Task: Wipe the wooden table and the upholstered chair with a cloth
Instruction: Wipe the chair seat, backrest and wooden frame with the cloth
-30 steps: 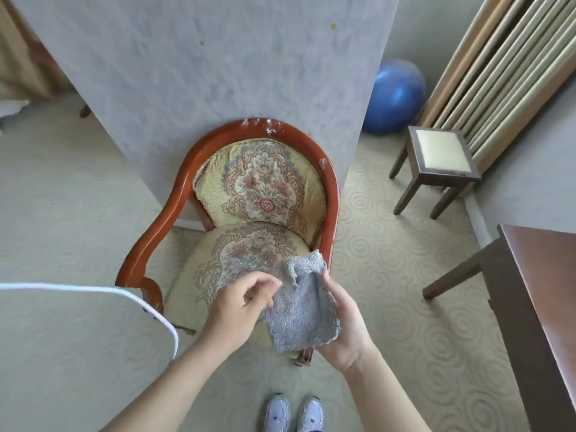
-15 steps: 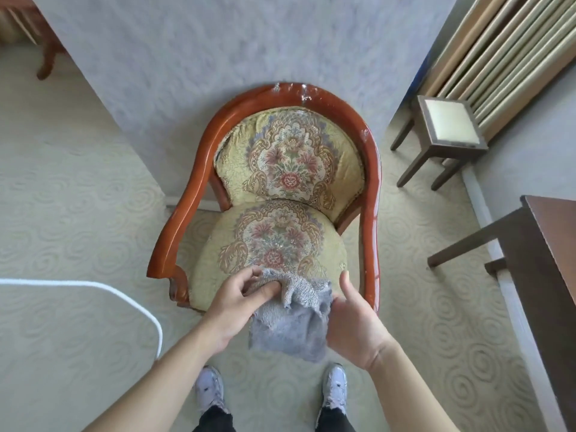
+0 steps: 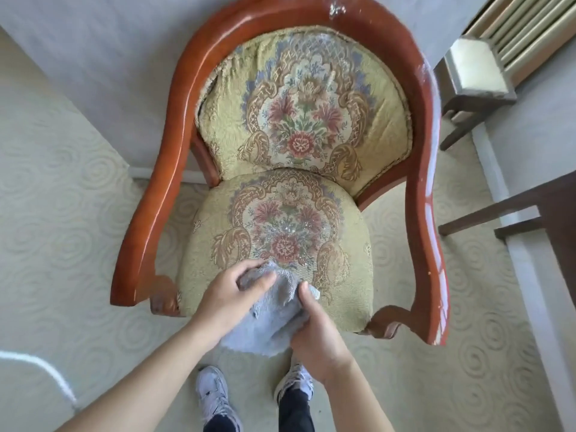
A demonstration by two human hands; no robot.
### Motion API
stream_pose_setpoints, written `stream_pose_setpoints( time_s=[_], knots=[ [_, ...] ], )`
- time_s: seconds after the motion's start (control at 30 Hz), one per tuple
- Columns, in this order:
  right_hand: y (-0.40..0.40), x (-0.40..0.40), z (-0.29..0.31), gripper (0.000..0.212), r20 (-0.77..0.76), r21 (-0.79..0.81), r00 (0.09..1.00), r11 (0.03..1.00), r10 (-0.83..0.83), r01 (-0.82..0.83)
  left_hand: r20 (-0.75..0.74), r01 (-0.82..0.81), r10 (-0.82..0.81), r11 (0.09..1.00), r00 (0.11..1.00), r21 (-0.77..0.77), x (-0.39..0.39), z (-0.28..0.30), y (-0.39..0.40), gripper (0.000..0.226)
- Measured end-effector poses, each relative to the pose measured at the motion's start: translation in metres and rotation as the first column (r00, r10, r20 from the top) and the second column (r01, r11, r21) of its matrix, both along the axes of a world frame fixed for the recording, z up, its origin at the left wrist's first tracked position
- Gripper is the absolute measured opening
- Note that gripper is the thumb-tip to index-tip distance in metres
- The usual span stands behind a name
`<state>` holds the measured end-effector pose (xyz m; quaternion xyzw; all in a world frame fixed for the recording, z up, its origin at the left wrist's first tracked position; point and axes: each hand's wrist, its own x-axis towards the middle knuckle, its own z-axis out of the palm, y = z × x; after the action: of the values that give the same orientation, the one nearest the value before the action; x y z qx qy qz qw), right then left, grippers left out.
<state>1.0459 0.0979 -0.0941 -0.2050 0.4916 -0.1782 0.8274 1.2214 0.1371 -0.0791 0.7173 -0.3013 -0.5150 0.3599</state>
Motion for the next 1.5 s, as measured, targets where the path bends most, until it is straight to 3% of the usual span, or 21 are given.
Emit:
stream_pose_setpoints(
  time_s=[0.1,0.23,0.3,0.37,0.43,0.53,0.63,0.73,0.97,1.13,1.3,1.5],
  knots=[
    [-0.032,-0.006,-0.037,0.064,-0.188,-0.09,0.976,0.991,-0.113,0.097,0.042,-0.043,0.044,0.999,0.998,-0.003,0.009,-0.056,-0.021,0.044],
    [-0.092,-0.036,-0.095,0.044,-0.284,-0.249,0.911,0.94,-0.301,0.233,0.352,0.042,-0.054,0.998,0.934,0.042,0.015,-0.144,-0.046,0.079],
    [-0.125,-0.05,-0.12,0.036,-0.39,-0.366,0.825,0.891,-0.408,0.268,0.544,0.054,-0.043,0.999,0.838,-0.004,0.018,-0.18,-0.06,0.086],
    [-0.155,-0.054,-0.131,0.042,-0.494,-0.53,0.689,0.812,-0.53,0.244,0.704,0.077,-0.034,0.997,0.709,-0.03,0.019,-0.208,-0.076,0.095],
    [-0.181,-0.056,-0.138,0.044,-0.52,-0.695,0.585,0.706,-0.622,0.133,0.78,0.075,-0.084,0.996,0.62,0.047,0.017,-0.233,-0.09,0.11],
    [-0.208,-0.058,-0.156,0.039,-0.471,-0.84,0.538,0.542,-0.699,-0.03,0.869,0.037,-0.181,0.982,0.461,0.184,0.009,-0.26,-0.1,0.125],
    [-0.214,-0.054,-0.191,0.051,-0.643,-0.765,0.453,0.543,-0.618,-0.345,0.917,0.017,-0.166,0.985,0.363,0.172,0.007,-0.272,-0.098,0.126],
    [-0.204,-0.034,-0.227,0.046,-0.804,-0.59,0.511,0.505,-0.303,-0.63,0.928,0.018,-0.161,0.986,0.337,0.165,0.009,-0.278,-0.094,0.123],
    [-0.194,-0.011,-0.237,0.047,-0.85,-0.522,0.475,0.496,-0.229,-0.694,0.95,-0.011,-0.09,0.995,0.3,0.097,0.008,-0.288,-0.092,0.113],
    [-0.166,0.034,-0.231,0.051,-0.899,-0.437,0.409,0.238,-0.16,-0.868,0.95,-0.008,-0.061,0.998,0.305,0.067,0.008,-0.291,-0.092,0.111],
    [-0.159,0.061,-0.229,0.052,-0.91,-0.414,0.399,0.171,-0.115,-0.894,0.949,-0.02,-0.025,0.999,0.314,0.034,0.007,-0.29,-0.092,0.115],
    [-0.163,0.064,-0.221,0.05,-0.921,-0.39,0.39,-0.055,0.021,-0.919,0.929,-0.007,-0.057,0.998,0.367,0.064,0.007,-0.276,-0.093,0.118]
  ],
)
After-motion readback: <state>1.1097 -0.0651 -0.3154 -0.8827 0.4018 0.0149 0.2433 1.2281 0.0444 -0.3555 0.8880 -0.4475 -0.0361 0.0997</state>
